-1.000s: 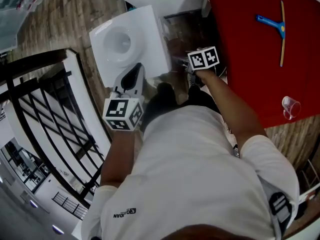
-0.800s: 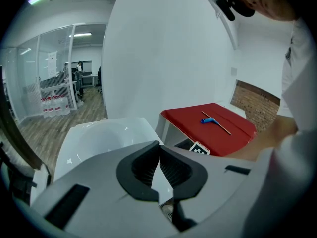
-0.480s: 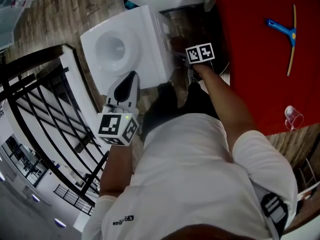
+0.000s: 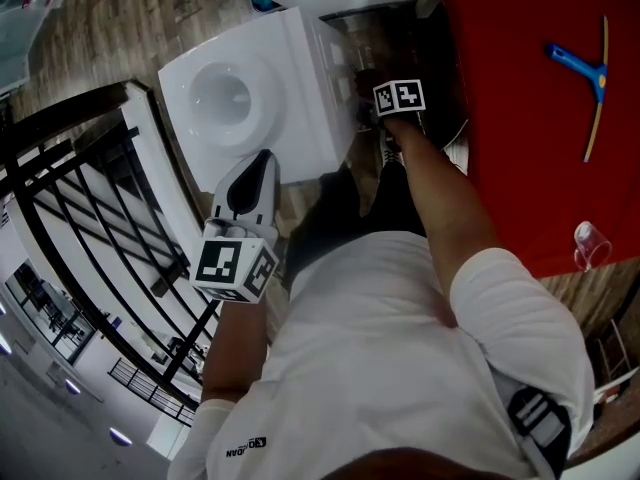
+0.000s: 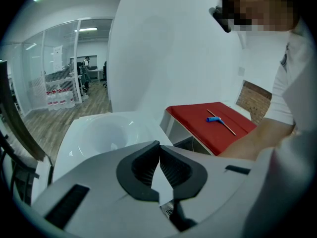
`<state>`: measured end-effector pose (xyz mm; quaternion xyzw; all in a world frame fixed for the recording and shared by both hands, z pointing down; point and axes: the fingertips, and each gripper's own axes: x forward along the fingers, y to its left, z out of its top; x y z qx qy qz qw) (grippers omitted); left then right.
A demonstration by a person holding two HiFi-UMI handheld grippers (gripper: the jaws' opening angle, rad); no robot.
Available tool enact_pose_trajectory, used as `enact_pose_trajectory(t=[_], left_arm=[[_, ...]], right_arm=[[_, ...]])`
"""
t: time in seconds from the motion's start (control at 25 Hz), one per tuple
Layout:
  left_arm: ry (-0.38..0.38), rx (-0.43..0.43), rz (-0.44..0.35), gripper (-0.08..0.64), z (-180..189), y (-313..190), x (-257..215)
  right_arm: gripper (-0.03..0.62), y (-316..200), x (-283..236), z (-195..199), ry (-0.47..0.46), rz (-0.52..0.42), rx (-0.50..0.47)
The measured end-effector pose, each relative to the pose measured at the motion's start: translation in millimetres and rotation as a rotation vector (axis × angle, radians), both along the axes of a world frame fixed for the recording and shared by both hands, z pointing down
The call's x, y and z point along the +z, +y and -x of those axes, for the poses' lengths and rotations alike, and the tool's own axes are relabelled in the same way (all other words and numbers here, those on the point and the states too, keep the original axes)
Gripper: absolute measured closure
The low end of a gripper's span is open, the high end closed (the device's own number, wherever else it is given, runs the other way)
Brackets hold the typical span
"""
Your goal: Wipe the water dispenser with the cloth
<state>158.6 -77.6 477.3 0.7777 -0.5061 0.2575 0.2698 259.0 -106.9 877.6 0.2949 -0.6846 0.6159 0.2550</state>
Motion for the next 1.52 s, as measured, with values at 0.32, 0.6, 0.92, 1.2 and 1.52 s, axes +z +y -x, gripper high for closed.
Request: enact_pose_trajectory(t=[0.32, 0.6, 0.92, 1.2, 1.52], left_arm=[[-0.014, 0.029, -0.011, 0.561, -2.5, -4.6, -2.2], [0.019, 0.017, -0.004, 0.560, -2.4, -10.2, -1.3], [0.062, -0.013, -0.023, 0.560, -1.4, -16.6, -13.1], [0.101, -0.066, -0.011, 0.560, 8.2, -12.7, -15.3], [0.135, -0.095, -0.024, 0.560, 13.9, -9.8, -23.0]], right_arm=[[0.508, -1.3, 4.3, -5.9, 0.066, 0.009, -0.045], [0.508, -9.9, -10.5, -15.6, 0.092, -0.044, -0.060], [0.508, -37.3, -118.5, -26.9, -0.091, -0.224, 0.007], [0.508, -74.5, -252.8, -20.4, -0.330, -0.385, 0.062], [0.508, -106.5, -331.2, 8.4, -0.439, -0.498, -0.017]])
